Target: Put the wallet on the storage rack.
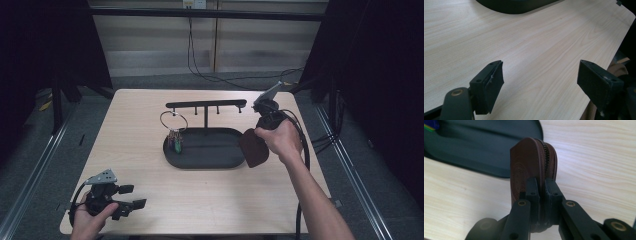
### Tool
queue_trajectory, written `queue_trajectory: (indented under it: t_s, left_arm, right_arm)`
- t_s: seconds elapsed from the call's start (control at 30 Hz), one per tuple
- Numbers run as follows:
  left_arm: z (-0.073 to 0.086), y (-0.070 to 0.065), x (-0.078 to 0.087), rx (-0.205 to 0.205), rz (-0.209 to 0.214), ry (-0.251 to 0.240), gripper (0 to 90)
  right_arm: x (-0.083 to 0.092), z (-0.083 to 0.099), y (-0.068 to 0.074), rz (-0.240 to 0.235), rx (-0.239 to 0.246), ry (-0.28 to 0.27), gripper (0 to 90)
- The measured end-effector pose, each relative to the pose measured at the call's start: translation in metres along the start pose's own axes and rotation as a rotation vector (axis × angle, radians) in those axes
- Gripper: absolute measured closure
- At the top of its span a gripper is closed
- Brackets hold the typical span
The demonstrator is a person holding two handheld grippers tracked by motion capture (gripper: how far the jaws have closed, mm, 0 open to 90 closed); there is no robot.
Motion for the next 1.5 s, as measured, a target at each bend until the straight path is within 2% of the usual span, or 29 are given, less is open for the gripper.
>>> queue_trajectory:
  t_s: [0.3, 0.43, 0.7, 0.9, 1.0, 1.03, 1.17, 1.23, 1.4, 1.5]
  left_arm:
    - [0.0, 0.0, 0.0, 0.002, 0.004, 0.0, 21.0]
    - [0.001, 0.0, 0.0, 0.0, 0.007, 0.007, 21.0]
    - [0.0, -0.001, -0.001, -0.014, 0.004, 0.013, 21.0]
    - [0.0, -0.003, -0.001, -0.018, 0.006, 0.011, 21.0]
    - [0.001, -0.003, -0.002, -0.022, 0.01, 0.018, 21.0]
    - [0.001, -0.003, -0.001, -0.018, 0.008, 0.011, 21.0]
    - [0.001, -0.002, 0.0, -0.018, 0.008, 0.01, 21.0]
    - [0.001, -0.002, -0.002, -0.011, 0.012, 0.016, 21.0]
    - [0.001, -0.002, -0.002, -0.015, 0.011, 0.019, 21.0]
    - [0.001, -0.003, -0.002, -0.012, 0.011, 0.018, 21.0]
  right_arm:
    - [0.004, -0.014, -0.003, 0.006, -0.031, -0.001, 83.0]
    - [0.007, -0.023, -0.003, 0.051, -0.029, -0.024, 83.0]
    - [0.005, -0.036, 0.001, 0.035, -0.047, -0.042, 83.0]
    - [0.001, -0.041, 0.002, 0.031, -0.053, -0.077, 83.1]
    - [-0.002, -0.043, 0.004, 0.008, -0.054, -0.082, 83.1]
    - [-0.006, -0.044, 0.005, -0.02, -0.062, -0.085, 83.2]
    - [-0.015, -0.048, 0.004, -0.073, -0.07, -0.102, 83.2]
    - [-0.017, -0.05, 0.004, -0.118, -0.075, -0.113, 83.2]
    - [-0.025, -0.053, 0.004, -0.166, -0.087, -0.126, 83.3]
    - [-0.028, -0.054, 0.005, -0.175, -0.092, -0.141, 83.3]
Point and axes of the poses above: each handheld gripper's, and its own axes: x roughly backward along the jaws, z roughly out of its underside, y roughly to its left, the point moved 6 cm from there along -x, roughly forward along the jaws, and after that the axes turned 12 degrees about y, right-handed, at the moved point
